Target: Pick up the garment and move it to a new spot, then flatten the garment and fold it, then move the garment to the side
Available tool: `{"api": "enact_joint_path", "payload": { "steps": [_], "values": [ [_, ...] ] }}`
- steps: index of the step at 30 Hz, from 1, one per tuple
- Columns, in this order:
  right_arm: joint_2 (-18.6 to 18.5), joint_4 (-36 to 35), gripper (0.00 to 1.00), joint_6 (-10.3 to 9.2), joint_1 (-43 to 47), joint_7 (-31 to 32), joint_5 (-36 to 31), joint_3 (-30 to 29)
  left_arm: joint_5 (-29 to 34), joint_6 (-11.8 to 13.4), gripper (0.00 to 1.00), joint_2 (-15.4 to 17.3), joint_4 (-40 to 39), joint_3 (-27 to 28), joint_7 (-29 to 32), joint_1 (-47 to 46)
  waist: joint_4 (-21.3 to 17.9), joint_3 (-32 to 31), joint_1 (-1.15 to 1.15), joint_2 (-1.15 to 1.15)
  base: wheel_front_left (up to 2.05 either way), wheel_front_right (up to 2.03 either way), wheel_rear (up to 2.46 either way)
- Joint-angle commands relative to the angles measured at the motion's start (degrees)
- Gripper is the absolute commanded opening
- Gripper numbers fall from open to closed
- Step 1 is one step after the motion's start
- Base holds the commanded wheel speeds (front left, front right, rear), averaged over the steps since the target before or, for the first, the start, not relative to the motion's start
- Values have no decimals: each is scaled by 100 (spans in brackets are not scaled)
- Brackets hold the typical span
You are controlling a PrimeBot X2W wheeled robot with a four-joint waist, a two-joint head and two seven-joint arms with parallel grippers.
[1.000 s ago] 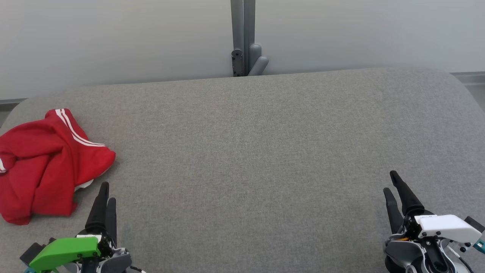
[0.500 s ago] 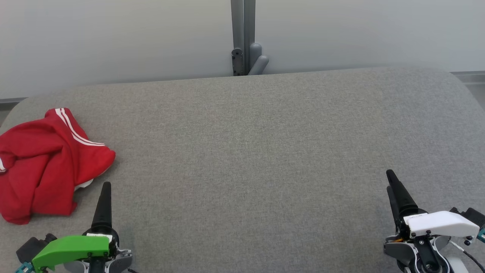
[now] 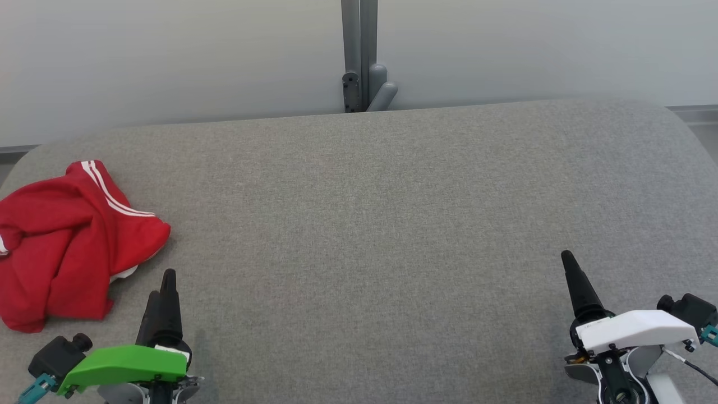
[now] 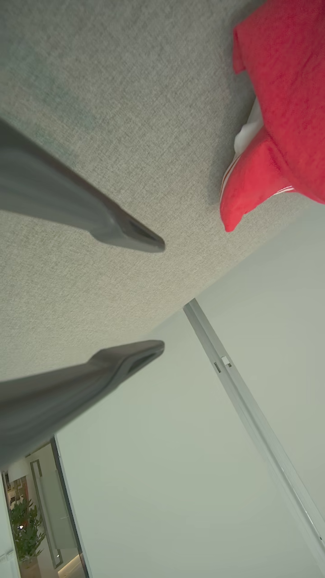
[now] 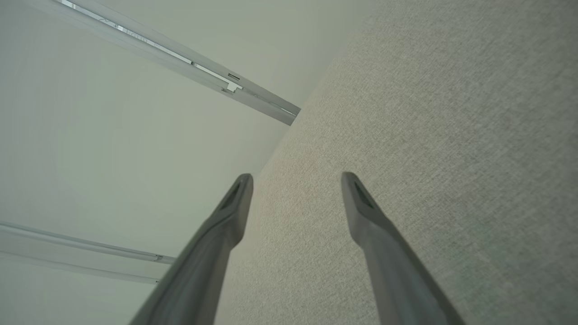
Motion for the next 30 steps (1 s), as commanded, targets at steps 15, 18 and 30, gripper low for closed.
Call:
{"api": "enact_joint_path", "payload": {
  "steps": [15, 18, 30],
  "values": [
    [-87, -101, 100, 2, -44, -345, -1321, 185, 1487, 4, 100, 34, -11, -94, -330, 28, -14, 3, 0, 16, 0, 0, 0],
    [-93, -130, 100, 2, -37, -404, -1533, 212, 1693, 23, 100, 35, -22, -111, -384, 36, -15, 4, 0, 17, 0, 0, 0],
    [-94, -260, 100, 2, -2, -627, -2447, 291, 2634, 118, 100, 41, -116, -191, -606, 93, -18, 21, 0, 21, 0, 0, 0]
  ]
}}
